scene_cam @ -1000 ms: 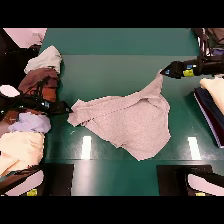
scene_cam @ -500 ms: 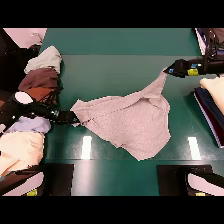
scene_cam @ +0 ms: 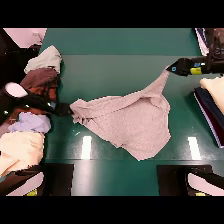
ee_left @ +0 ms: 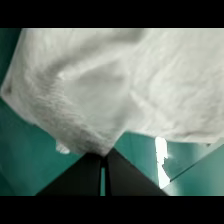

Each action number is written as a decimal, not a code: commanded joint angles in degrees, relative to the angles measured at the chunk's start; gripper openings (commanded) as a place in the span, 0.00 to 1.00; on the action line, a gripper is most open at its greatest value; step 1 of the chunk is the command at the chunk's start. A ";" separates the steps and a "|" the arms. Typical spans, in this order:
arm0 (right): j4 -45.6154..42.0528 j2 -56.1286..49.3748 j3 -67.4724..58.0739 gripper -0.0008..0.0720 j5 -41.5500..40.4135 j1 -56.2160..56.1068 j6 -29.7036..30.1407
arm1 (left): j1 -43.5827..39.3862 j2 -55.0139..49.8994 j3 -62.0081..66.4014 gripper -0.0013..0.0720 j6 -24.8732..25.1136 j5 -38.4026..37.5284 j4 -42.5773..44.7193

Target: Fold the shirts.

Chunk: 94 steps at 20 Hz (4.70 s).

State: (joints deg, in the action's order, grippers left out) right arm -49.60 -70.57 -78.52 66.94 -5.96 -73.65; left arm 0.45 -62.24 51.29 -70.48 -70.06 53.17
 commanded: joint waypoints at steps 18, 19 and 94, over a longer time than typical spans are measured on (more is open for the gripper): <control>0.02 23.50 -34.53 0.02 -11.50 22.71 0.68 | 0.07 11.80 70.38 0.05 -3.39 4.94 0.22; 0.04 24.37 -34.95 0.02 -11.65 24.65 0.70 | 0.07 12.46 70.53 0.05 -4.48 5.29 0.09; -8.02 21.86 40.96 0.51 16.76 35.36 2.51 | 3.17 -3.02 -1.53 0.05 6.43 5.07 -5.35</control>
State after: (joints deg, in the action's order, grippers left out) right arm -55.42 -50.17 -46.13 82.76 21.82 -70.87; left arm 3.64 -68.23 48.53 -64.36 -64.31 47.77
